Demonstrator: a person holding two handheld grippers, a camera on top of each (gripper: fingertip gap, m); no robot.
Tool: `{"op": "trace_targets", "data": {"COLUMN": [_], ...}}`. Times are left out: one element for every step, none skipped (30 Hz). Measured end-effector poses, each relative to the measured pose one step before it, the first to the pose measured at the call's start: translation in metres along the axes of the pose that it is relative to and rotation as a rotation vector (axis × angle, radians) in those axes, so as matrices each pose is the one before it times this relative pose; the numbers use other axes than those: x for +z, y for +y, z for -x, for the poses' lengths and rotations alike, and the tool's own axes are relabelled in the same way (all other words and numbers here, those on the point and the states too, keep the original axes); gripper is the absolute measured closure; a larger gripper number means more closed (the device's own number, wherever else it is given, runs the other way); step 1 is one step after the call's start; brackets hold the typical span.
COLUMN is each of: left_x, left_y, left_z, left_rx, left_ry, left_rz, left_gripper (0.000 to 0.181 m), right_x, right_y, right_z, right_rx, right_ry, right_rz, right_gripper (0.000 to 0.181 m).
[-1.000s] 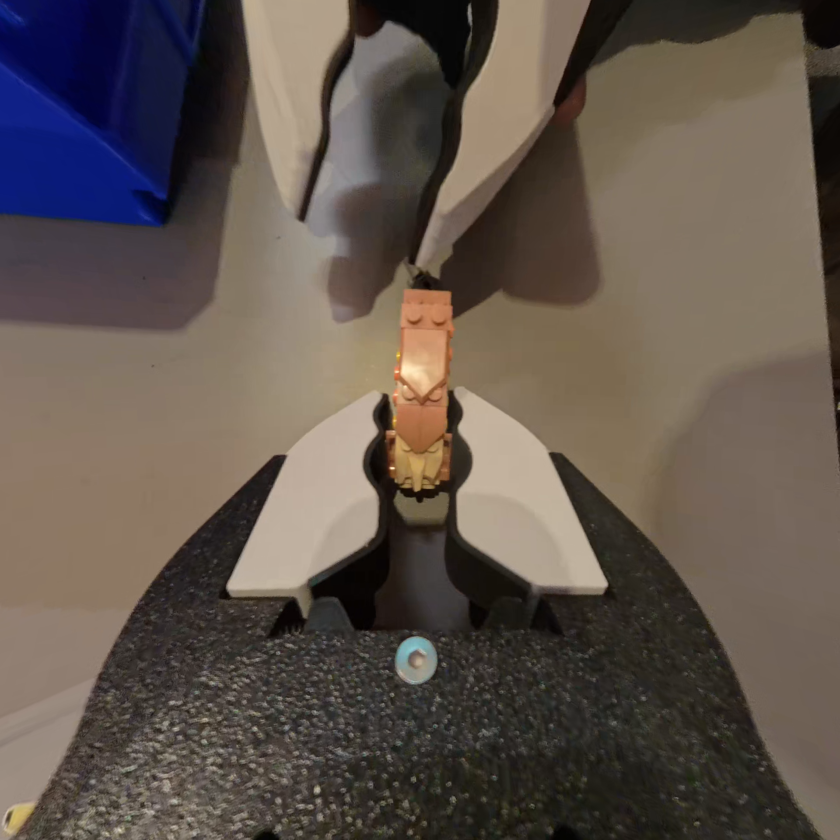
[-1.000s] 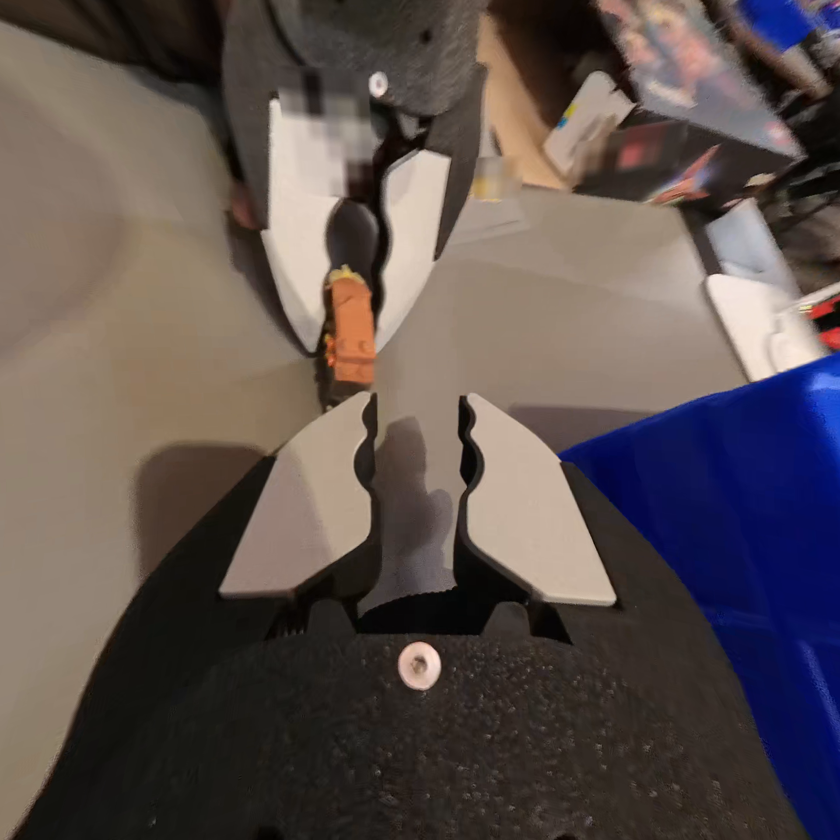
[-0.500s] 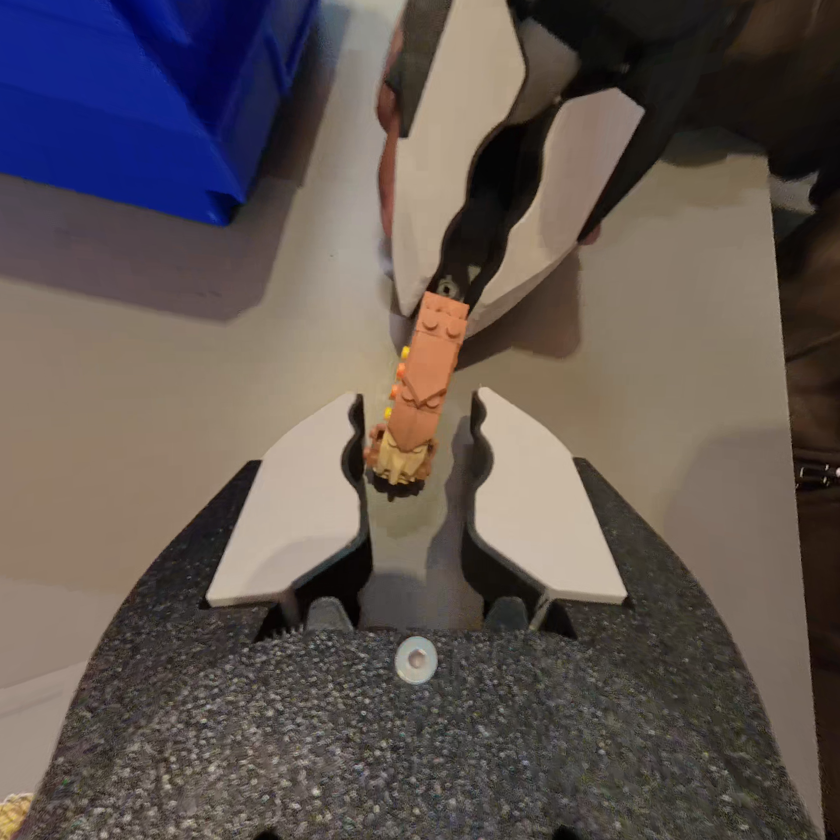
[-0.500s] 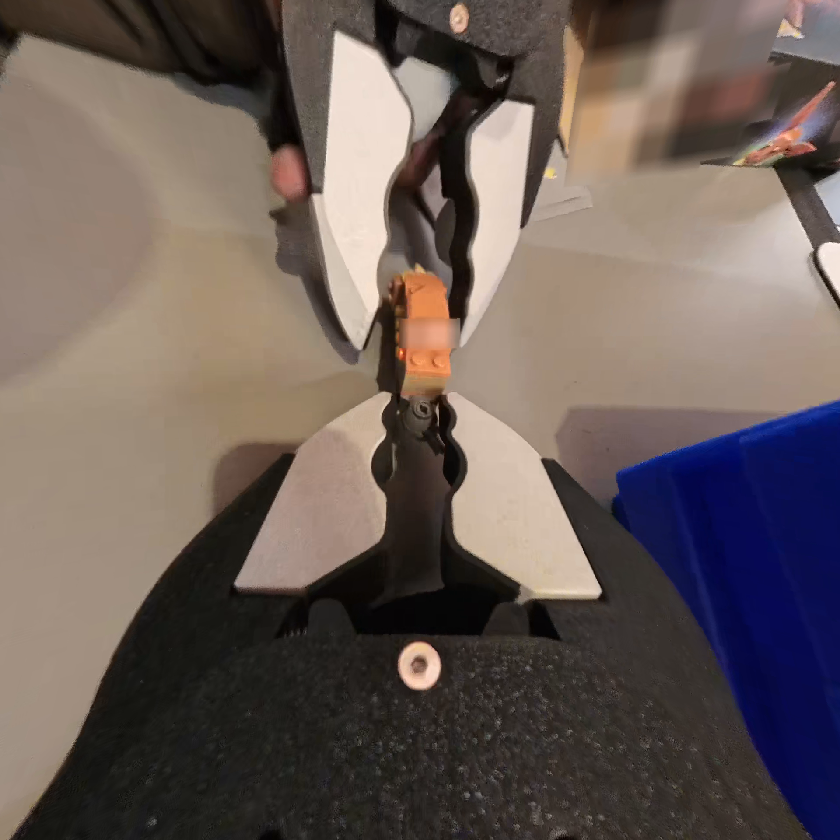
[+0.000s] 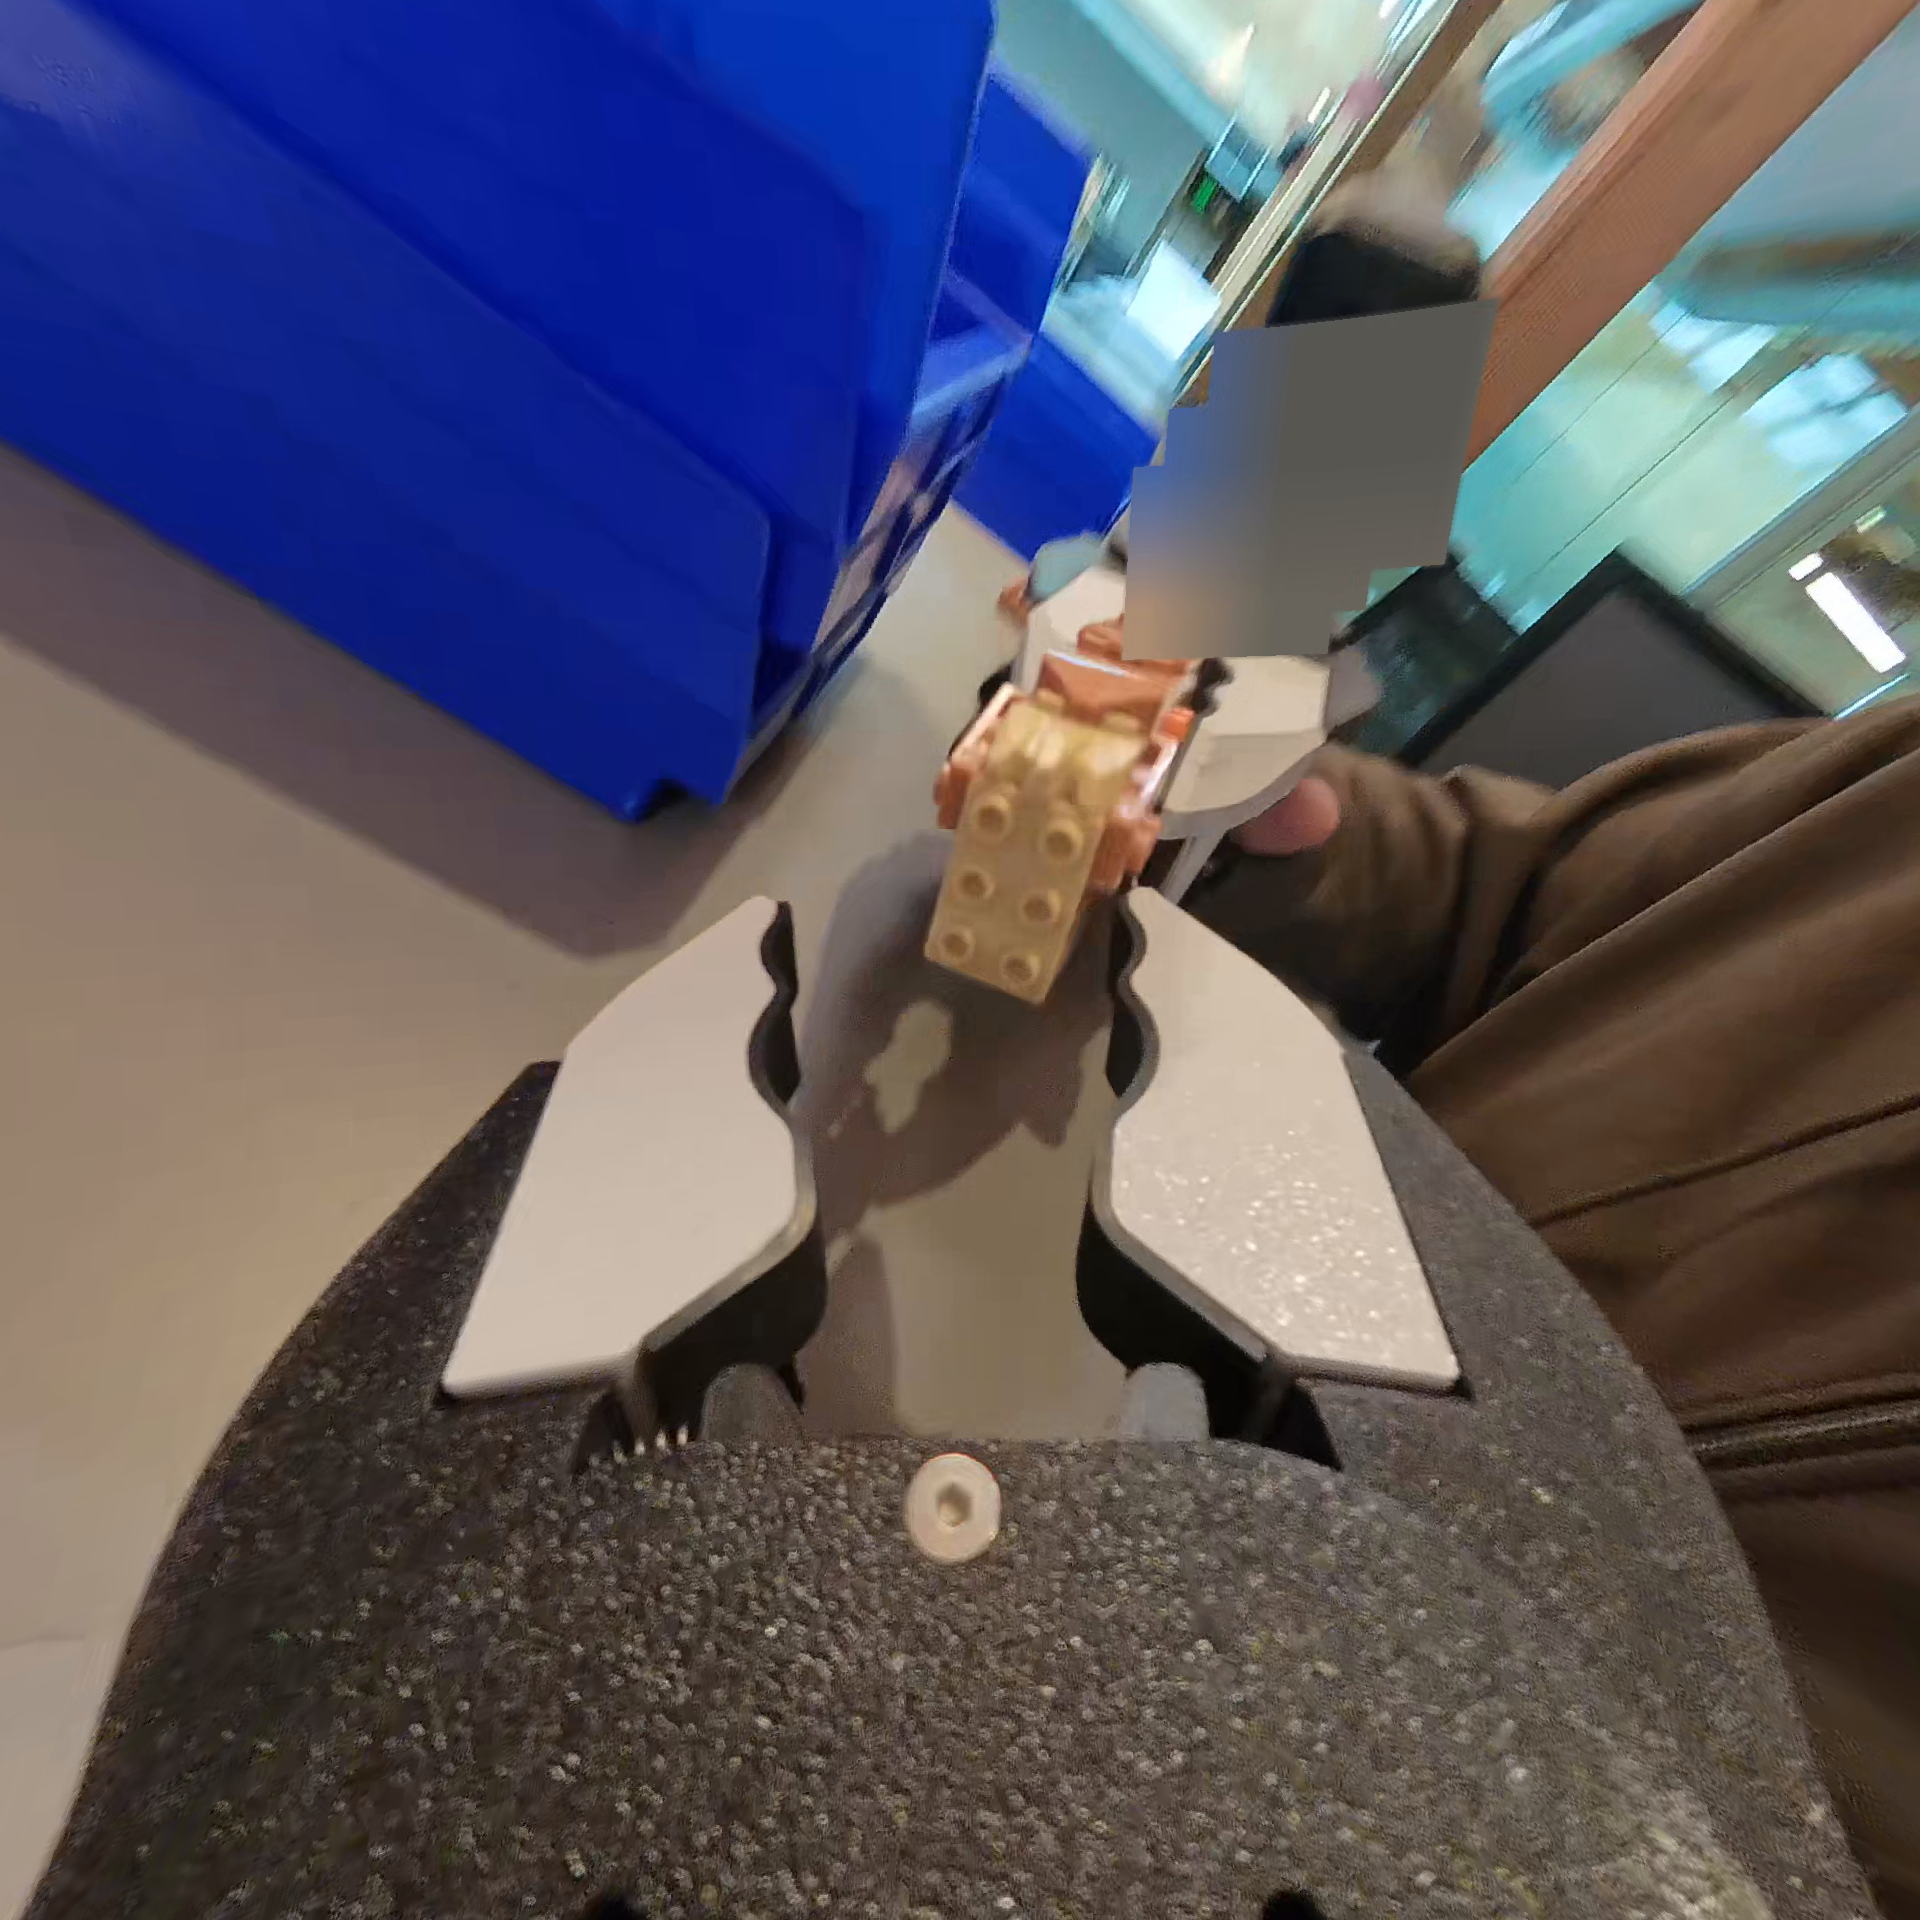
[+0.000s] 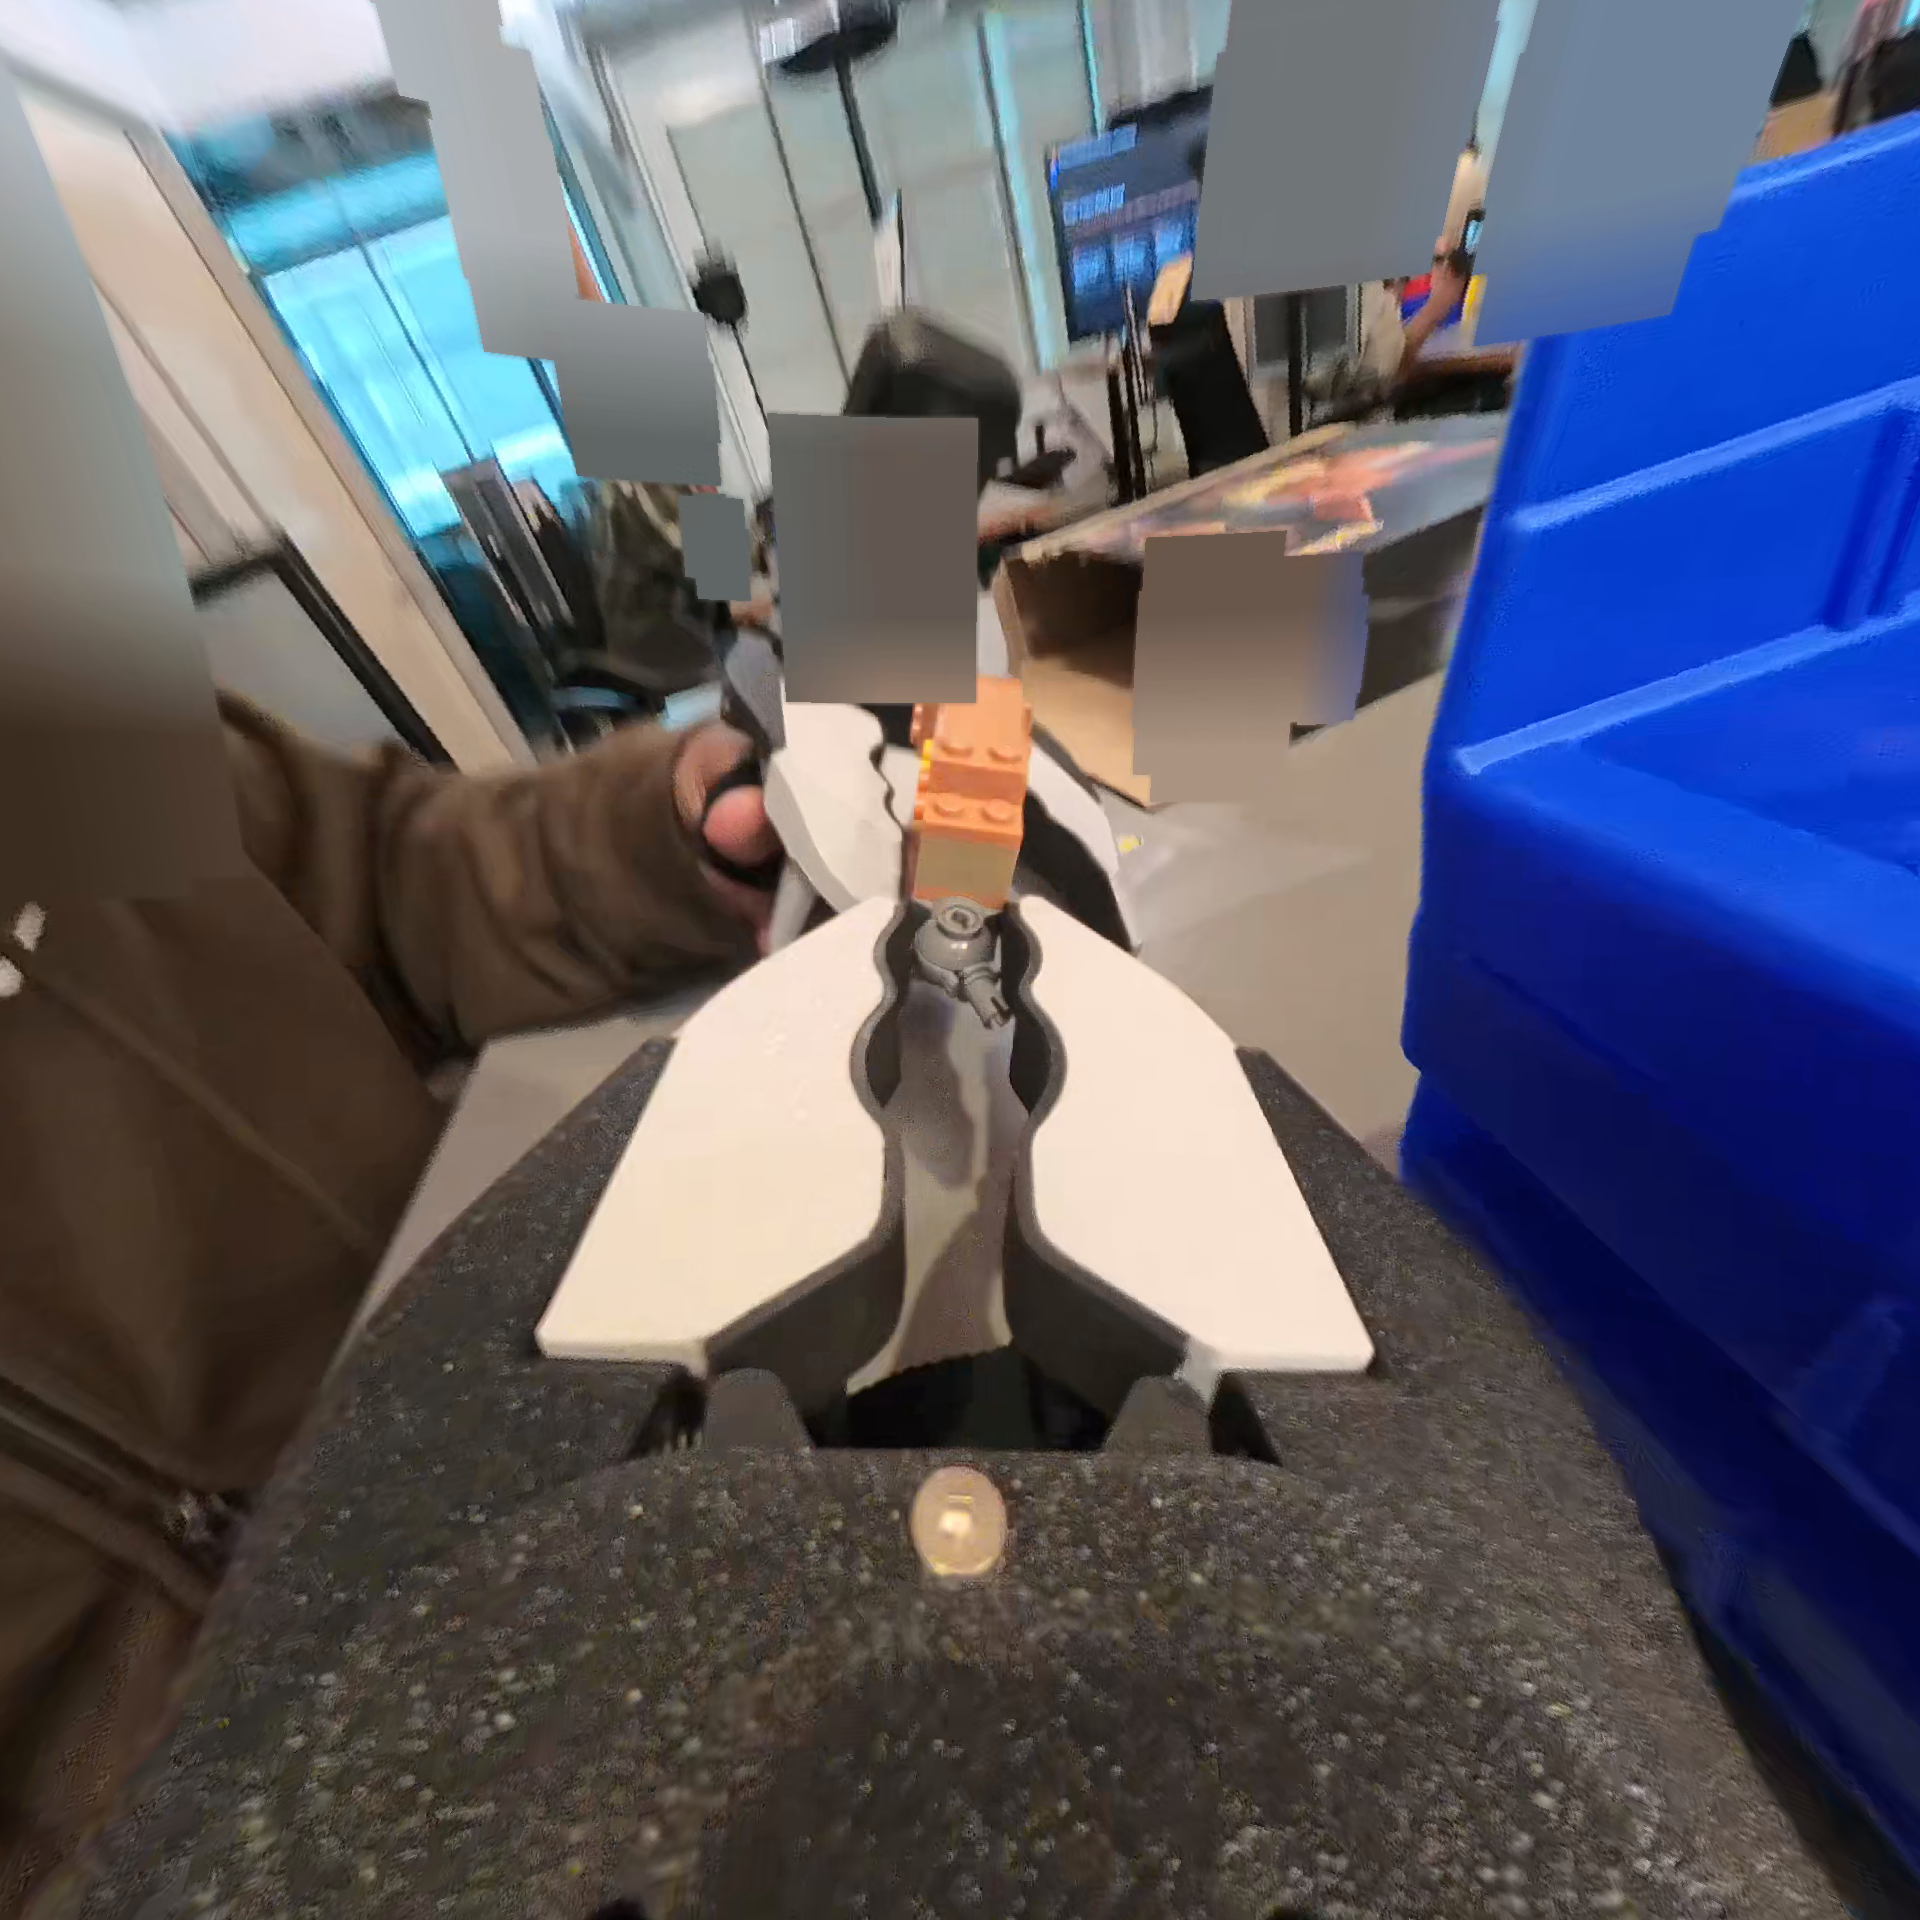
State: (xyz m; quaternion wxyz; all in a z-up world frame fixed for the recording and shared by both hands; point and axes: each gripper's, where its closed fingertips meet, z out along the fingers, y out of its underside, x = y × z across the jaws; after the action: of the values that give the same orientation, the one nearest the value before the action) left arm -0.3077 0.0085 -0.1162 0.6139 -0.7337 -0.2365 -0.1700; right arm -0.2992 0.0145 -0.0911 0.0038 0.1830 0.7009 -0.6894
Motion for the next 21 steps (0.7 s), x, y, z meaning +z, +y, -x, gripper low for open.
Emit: {"op": "trace_targets", "data": {"left_x": [0.00047,0.00027,-0.00002,-0.00021,-0.00027,-0.00037,-0.00020,-0.00016,-0.00011,0.00006,0.00027,-0.00005,-0.00036,-0.00064,-0.00096,-0.00133,-0.00189,-0.00164,-0.00139,-0.00091,-0.00027], "left_y": [-0.00502,-0.00486,-0.00580,-0.00637,-0.00585,-0.00500,-0.00442,-0.00376,-0.00294,-0.00186,-0.00020,0.00036,0.00095,0.00177,0.00251,0.00227,0.00090,0.00095,0.00165,0.00248,0.00483], "left_z": [-0.00478,-0.00535,-0.00422,-0.00273,-0.00180,-0.00170,-0.00186,-0.00215,-0.00165,-0.00144,-0.00071,0.00030,0.00098,0.00080,0.00146,0.00115,-0.00058,-0.00093,-0.00057,-0.00136,-0.00205], "left_rx": [-0.0054,0.0002,0.0012,0.0002,-0.0030,-0.0053,-0.0065,-0.0065,-0.0047,-0.0007,0.0009,0.0103,0.0184,0.0242,0.0247,0.0253,0.0257,0.0207,0.0190,0.0211,0.0220], "left_ry": [0.0319,0.0360,0.0258,0.0138,0.0098,0.0114,0.0121,0.0145,0.0104,0.0093,0.0033,-0.0056,-0.0110,-0.0092,-0.0131,-0.0117,-0.0016,0.0008,-0.0016,0.0037,0.0076], "left_rz": [-0.0465,-0.0473,-0.0538,-0.0572,-0.0501,-0.0428,-0.0387,-0.0340,-0.0304,-0.0233,-0.0094,-0.0004,0.0130,0.0275,0.0380,0.0374,0.0269,0.0283,0.0332,0.0369,0.0504], "left_gripper": [0.129,0.137,0.144,0.147,0.148,0.149,0.150,0.152,0.156,0.159,0.160,0.160,0.161,0.161,0.161,0.161,0.161,0.161,0.161,0.161,0.161], "right_x": [0.00084,0.00081,0.00066,0.00068,0.00074,0.00085,0.00080,0.00094,0.00113,0.00135,0.00118,0.00094,0.00073,0.00043,-0.00005,-0.00074,-0.00154,-0.00227,-0.00232,-0.00192,-0.00121], "right_y": [-0.00522,-0.00384,-0.00286,-0.00139,0.00013,0.00084,0.00060,0.00084,0.00050,0.00090,0.00157,0.00241,0.00260,0.00277,0.00262,0.00184,0.00043,-0.00077,-0.00152,-0.00200,-0.00157], "right_z": [0.00077,-0.00010,-0.00043,0.00019,0.00074,0.00038,0.00001,0.00055,0.00145,0.00128,-0.00008,-0.00038,-0.00032,-0.00055,-0.00101,-0.00164,-0.00204,-0.00206,-0.00126,0.00006,0.00078], "right_rx": [0.0377,0.0325,0.0292,0.0279,0.0224,0.0127,0.0066,0.0066,0.0060,0.0022,-0.0031,-0.0080,-0.0100,-0.0135,-0.0184,-0.0220,-0.0240,-0.0273,-0.0307,-0.0286,-0.0257], "right_ry": [-0.0033,0.0036,0.0047,-0.0017,-0.0067,-0.0016,0.0031,0.0008,-0.0042,-0.0007,0.0080,0.0078,0.0037,0.0023,0.0031,0.0053,0.0073,0.0088,0.0072,0.0019,-0.0003], "right_rz": [-0.0515,-0.0453,-0.0411,-0.0308,-0.0187,-0.0122,-0.0114,-0.0076,-0.0065,-0.0012,0.0063,0.0149,0.0211,0.0276,0.0307,0.0276,0.0199,0.0122,0.0074,0.0050,0.0066], "right_gripper": [0.165,0.165,0.165,0.165,0.165,0.165,0.165,0.165,0.165,0.165,0.164,0.164,0.163,0.162,0.155,0.148,0.144,0.143,0.143,0.143,0.144]}}
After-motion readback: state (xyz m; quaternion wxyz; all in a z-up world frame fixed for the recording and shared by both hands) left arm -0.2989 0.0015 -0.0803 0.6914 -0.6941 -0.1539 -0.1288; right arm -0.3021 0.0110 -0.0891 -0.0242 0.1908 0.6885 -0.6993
